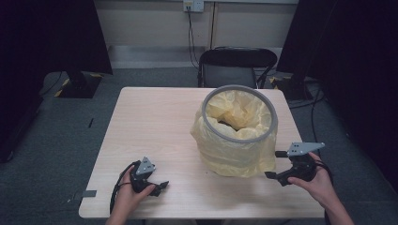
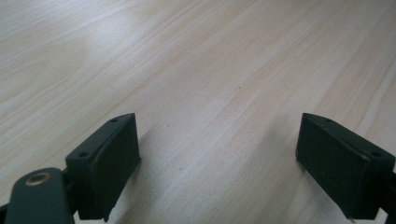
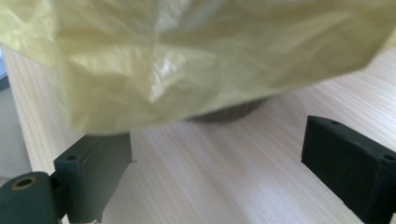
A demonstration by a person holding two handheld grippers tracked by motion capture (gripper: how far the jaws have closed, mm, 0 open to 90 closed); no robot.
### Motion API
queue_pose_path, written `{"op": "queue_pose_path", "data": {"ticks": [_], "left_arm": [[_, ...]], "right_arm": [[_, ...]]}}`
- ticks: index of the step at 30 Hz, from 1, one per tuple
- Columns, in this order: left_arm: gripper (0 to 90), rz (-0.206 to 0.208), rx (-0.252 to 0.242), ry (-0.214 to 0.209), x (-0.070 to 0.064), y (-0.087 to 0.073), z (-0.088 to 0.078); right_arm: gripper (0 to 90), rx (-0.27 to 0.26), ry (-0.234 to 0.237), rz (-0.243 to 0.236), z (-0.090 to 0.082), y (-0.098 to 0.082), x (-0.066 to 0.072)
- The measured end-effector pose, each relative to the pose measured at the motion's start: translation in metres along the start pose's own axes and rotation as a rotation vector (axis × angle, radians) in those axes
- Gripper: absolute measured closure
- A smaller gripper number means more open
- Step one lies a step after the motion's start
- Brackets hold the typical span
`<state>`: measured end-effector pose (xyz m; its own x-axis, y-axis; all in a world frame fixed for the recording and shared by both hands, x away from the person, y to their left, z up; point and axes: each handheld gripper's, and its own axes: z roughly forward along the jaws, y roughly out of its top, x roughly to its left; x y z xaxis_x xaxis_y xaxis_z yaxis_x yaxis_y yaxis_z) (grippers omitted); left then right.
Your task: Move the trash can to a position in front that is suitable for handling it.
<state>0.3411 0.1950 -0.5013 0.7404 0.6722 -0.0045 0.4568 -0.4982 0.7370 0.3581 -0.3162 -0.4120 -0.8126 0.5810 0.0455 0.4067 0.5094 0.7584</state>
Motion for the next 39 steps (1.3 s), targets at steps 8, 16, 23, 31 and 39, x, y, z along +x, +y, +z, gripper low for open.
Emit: {"op": "queue_pose_path", "data": {"ticks": [8,16,23,31,39], "left_arm": [[12.7,0.004,0.003,0.0,0.0,0.0,0.0],[12.7,0.003,0.003,0.001,0.0,0.0,0.0],[12.7,0.003,0.003,0.001,0.0,0.0,0.0],[12.7,0.003,0.003,0.0,0.0,0.0,0.0],[12.7,0.003,0.003,0.001,0.0,0.0,0.0]], "right_arm": [[7.8,-0.032,0.011,-0.005,0.0,0.011,0.002],[7.8,-0.052,0.013,-0.014,0.004,0.02,0.005],[7.8,-0.066,0.019,-0.017,0.009,0.026,0.007],[8.0,-0.087,0.022,-0.016,0.013,0.031,0.009],[8.7,-0.113,0.033,-0.003,0.016,0.036,0.011]]}}
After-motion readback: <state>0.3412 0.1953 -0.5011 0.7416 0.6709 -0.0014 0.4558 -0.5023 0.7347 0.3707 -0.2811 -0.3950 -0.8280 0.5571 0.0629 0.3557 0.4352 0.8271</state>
